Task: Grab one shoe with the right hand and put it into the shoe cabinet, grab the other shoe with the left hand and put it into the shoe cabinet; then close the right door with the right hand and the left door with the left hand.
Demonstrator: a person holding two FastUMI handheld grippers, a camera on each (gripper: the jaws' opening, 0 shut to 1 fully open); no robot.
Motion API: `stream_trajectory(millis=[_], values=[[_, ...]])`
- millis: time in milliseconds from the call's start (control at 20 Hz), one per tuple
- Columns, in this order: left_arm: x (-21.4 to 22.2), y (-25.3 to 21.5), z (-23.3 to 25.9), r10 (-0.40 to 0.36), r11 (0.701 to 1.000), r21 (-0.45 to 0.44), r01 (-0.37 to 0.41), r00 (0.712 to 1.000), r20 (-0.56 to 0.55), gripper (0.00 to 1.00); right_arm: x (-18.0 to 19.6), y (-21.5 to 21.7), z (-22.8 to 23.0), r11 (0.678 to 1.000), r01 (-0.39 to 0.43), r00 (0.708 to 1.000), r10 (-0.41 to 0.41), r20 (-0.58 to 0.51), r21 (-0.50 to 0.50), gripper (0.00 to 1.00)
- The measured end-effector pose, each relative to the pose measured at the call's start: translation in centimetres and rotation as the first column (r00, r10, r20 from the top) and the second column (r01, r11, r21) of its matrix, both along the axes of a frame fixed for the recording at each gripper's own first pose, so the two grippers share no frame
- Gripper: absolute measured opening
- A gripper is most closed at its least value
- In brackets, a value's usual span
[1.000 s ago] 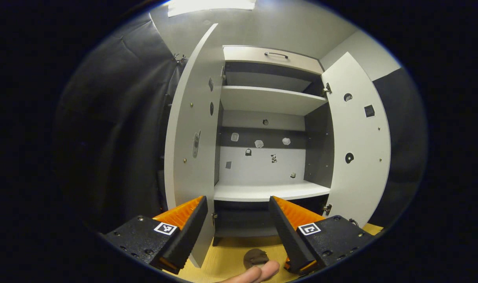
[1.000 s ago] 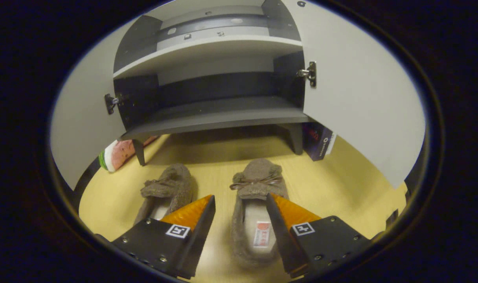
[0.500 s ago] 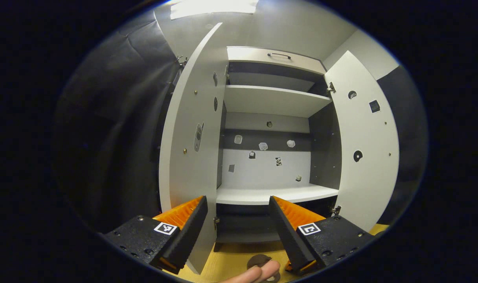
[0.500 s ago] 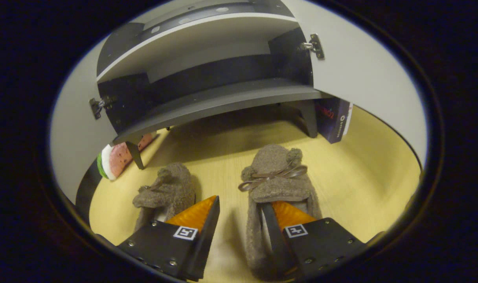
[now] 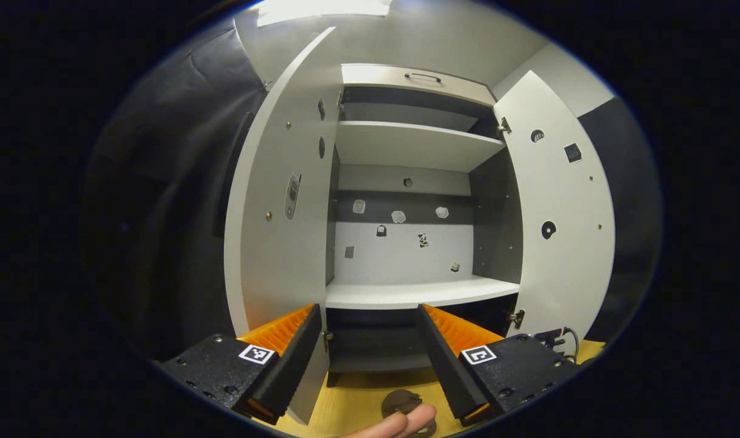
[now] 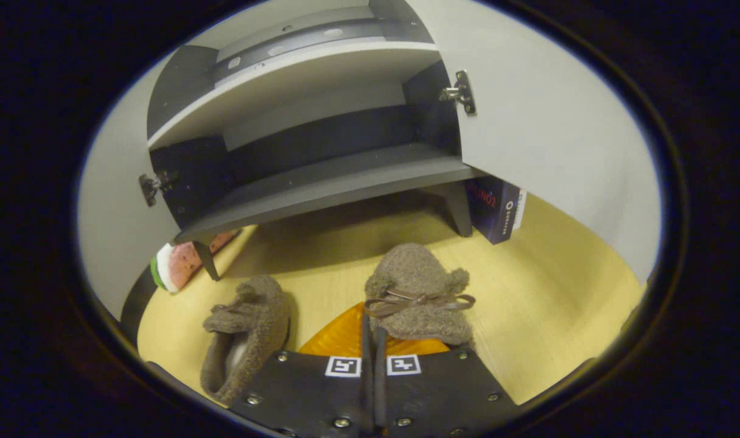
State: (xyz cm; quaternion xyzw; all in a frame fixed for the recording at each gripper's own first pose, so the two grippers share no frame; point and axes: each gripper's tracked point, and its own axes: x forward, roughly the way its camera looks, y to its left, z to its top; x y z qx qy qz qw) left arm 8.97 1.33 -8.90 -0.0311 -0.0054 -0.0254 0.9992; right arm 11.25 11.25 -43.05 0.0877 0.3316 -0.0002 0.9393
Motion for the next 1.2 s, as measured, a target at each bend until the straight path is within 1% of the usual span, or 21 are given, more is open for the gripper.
stream_trajectory(millis=[50, 150, 250, 350, 400, 450, 650, 850, 900, 950, 1050, 1200], values=[[0.1, 0.1, -0.3, 0.001, 1.000, 0.001, -0.001, 1.000, -0.005, 0.96, 0.0, -0.4, 1.3, 1.000, -0.008, 1.000, 0.008, 0.020, -0.020, 0.01], [0.0, 0.3, -1.1, 0.006, 1.000, 0.000, -0.006, 1.000, -0.023, 0.96, 0.3, -1.6, 4.7, 0.994, -0.020, 0.996, 0.029, 0.082, -0.110, 0.02], [-0.2, 0.5, -1.8, 0.007, 1.000, 0.000, -0.007, 0.999, -0.040, 0.96, 1.0, -2.0, 9.0, 0.983, -0.056, 0.986, 0.082, 0.146, -0.176, 0.01], [-0.2, 1.0, -2.6, 0.010, 1.000, 0.004, -0.010, 0.998, -0.057, 0.96, 2.0, -2.5, 13.6, 0.973, -0.087, 0.971, 0.131, 0.200, -0.215, 0.02], [-0.3, 1.1, -2.9, 0.009, 1.000, 0.006, -0.009, 0.998, -0.063, 0.93, 2.5, -2.5, 15.9, 0.970, -0.101, 0.962, 0.152, 0.225, -0.223, 0.02], [-0.3, 1.3, -3.1, 0.009, 1.000, 0.003, -0.009, 0.998, -0.068, 0.96, 2.9, -2.3, 18.1, 0.968, -0.114, 0.955, 0.169, 0.245, -0.223, 0.02], [-0.7, 1.3, -3.0, -0.014, 1.000, -0.016, 0.013, 0.997, -0.074, 0.95, 4.6, -1.4, 26.3, 0.968, -0.157, 0.933, 0.211, 0.291, -0.198, 0.02], [-1.0, 1.3, -1.9, -0.030, 0.999, -0.037, 0.028, 0.998, -0.055, 0.96, 7.2, -0.2, 33.6, 0.964, -0.184, 0.914, 0.239, 0.328, -0.191, 0.02], [-0.9, 1.3, -1.8, -0.026, 0.999, -0.042, 0.024, 0.998, -0.057, 0.93, 8.0, 0.2, 35.1, 0.964, -0.187, 0.914, 0.242, 0.326, -0.191, 0.02], [-0.9, 1.2, -1.6, -0.027, 0.999, -0.041, 0.025, 0.998, -0.059, 0.96, 8.6, 0.5, 36.3, 0.963, -0.188, 0.916, 0.243, 0.318, -0.194, 0.02], [-0.8, 0.7, -1.3, -0.033, 0.999, -0.024, 0.032, 0.997, -0.066, 0.95, 10.8, 1.5, 38.4, 0.958, -0.201, 0.917, 0.257, 0.305, -0.203, 0.02], [-0.3, 0.4, -0.5, -0.032, 0.999, -0.013, 0.032, 0.997, -0.063, 0.95, 15.0, 2.9, 40.2, 0.953, -0.203, 0.925, 0.262, 0.277, -0.224, 0.02]])
